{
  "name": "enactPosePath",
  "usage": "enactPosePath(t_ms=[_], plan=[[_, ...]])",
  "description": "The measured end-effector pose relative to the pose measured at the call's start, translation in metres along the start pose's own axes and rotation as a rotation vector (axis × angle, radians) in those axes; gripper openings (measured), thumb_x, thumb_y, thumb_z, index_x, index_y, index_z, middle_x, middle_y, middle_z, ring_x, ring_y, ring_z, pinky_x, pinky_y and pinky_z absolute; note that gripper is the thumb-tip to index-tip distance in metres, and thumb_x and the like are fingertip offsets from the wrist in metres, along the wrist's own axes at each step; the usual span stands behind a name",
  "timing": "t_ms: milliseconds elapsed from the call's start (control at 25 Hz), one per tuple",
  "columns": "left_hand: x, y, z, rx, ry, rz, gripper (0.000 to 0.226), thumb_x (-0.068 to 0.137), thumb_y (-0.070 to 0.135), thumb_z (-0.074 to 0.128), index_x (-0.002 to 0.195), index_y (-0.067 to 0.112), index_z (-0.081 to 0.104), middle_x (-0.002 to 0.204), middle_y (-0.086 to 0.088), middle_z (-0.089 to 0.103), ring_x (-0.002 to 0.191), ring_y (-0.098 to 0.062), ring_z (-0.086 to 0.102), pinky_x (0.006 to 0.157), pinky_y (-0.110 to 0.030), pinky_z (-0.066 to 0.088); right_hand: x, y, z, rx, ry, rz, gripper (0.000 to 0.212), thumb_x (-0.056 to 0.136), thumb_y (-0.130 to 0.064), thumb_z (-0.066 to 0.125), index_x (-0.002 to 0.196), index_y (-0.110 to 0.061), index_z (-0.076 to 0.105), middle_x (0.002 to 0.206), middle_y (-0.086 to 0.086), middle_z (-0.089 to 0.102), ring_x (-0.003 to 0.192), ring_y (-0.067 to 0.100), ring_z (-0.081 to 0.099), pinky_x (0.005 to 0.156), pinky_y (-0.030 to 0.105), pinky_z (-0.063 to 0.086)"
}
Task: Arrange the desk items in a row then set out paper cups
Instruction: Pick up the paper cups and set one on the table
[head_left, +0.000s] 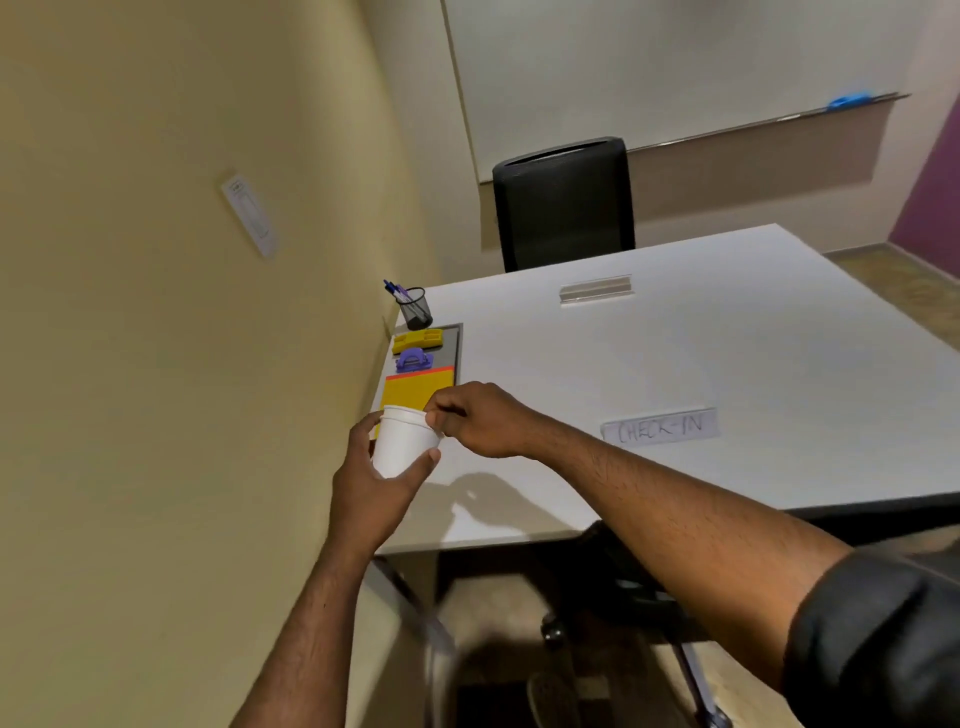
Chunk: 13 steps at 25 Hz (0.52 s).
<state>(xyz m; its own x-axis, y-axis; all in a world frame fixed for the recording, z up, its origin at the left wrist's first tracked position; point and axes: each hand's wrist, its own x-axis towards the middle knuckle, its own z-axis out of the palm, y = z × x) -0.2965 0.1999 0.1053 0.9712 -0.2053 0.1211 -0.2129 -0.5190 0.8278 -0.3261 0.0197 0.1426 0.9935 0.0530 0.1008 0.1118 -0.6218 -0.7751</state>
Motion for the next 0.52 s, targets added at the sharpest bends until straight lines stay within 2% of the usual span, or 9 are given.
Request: enactPosePath(t_ms=[160,240,360,440,520], plan=[[-0.033,0.041,0.019,-0.061,-0.073,0.065,0.071,0.065,0.051,0.082,0.12,0.049,0.037,0.103,0.008,0.062,0.082,-0.004,0.063,0.055,-0.026,0.051,-0.058,-0.006,-0.042,-0.044,0.073,0.013,0.023,0.097,-0.026,0.048,0.101,-0.014,0.066,0.1,0.002,0.07,0.091,0.019,0.064,0.08,0.034,0.052],[-0.039,0.063,0.033,-0.097,-0.123,0.106,0.071,0.066,0.049,0.083,0.12,0.048,0.036,0.106,0.007,0.06,0.084,-0.007,0.064,0.053,-0.024,0.049,-0.079,-0.004,-0.067,-0.015,0.139,0.032,0.022,0.098,-0.025,0.048,0.102,-0.013,0.066,0.098,0.001,0.069,0.087,0.015,0.067,0.075,0.029,0.053],[-0.042,0.093,0.053,-0.112,-0.158,0.151,0.074,0.066,0.051,0.082,0.123,0.046,0.035,0.109,0.008,0.058,0.087,-0.007,0.062,0.055,-0.026,0.05,-0.104,0.002,-0.112,-0.017,0.245,0.056,0.02,0.098,-0.026,0.048,0.102,-0.016,0.065,0.093,-0.005,0.066,0.081,0.005,0.064,0.067,0.018,0.048],[-0.038,0.111,0.067,-0.12,-0.146,0.184,0.074,0.067,0.05,0.082,0.126,0.041,0.036,0.113,0.007,0.055,0.089,-0.005,0.06,0.059,-0.027,0.05,-0.118,0.014,-0.147,-0.02,0.338,0.073,0.018,0.097,-0.028,0.049,0.097,-0.019,0.065,0.093,-0.003,0.068,0.084,0.007,0.064,0.07,0.022,0.05],[-0.028,0.125,0.086,-0.151,-0.127,0.185,0.078,0.069,0.048,0.081,0.132,0.038,0.037,0.118,0.005,0.055,0.093,-0.013,0.061,0.065,-0.029,0.053,-0.128,0.036,-0.188,-0.025,0.437,0.105,0.016,0.096,-0.028,0.051,0.093,-0.021,0.065,0.095,0.0,0.07,0.086,0.012,0.065,0.074,0.026,0.051]])
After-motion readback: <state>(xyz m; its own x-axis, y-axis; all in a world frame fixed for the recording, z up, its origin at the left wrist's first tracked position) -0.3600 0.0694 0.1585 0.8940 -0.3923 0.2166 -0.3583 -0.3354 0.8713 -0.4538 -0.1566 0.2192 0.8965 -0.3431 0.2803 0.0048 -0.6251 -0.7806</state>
